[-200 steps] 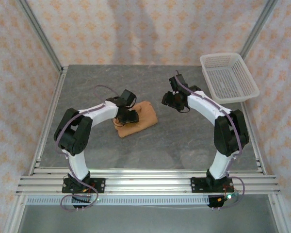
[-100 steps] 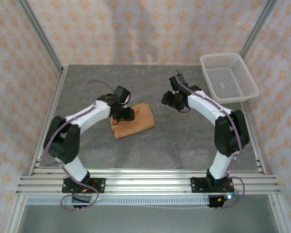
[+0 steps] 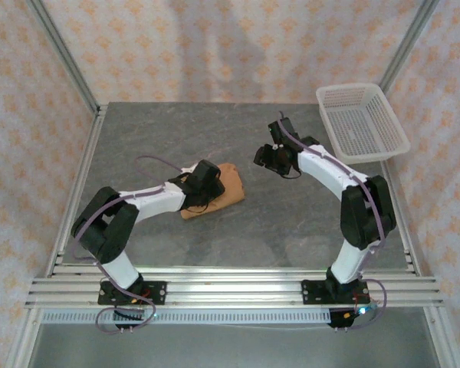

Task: Fold the inside-out t-shirt

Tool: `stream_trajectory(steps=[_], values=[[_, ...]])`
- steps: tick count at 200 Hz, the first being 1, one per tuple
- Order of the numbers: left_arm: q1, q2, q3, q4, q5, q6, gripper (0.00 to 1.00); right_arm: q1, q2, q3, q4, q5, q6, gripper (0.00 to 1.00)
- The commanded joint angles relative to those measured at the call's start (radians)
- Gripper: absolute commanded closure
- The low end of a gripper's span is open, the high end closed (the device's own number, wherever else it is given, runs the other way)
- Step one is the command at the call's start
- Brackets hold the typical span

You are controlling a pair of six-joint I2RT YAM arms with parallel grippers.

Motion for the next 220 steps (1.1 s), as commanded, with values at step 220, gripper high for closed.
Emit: stream_trajectory(steps=[220], values=[[0.548, 0.311, 0.711, -0.501, 0.164, 0.758, 0.25, -0.053, -0.269, -0.06, -0.091, 0.224, -0.145, 0.4]])
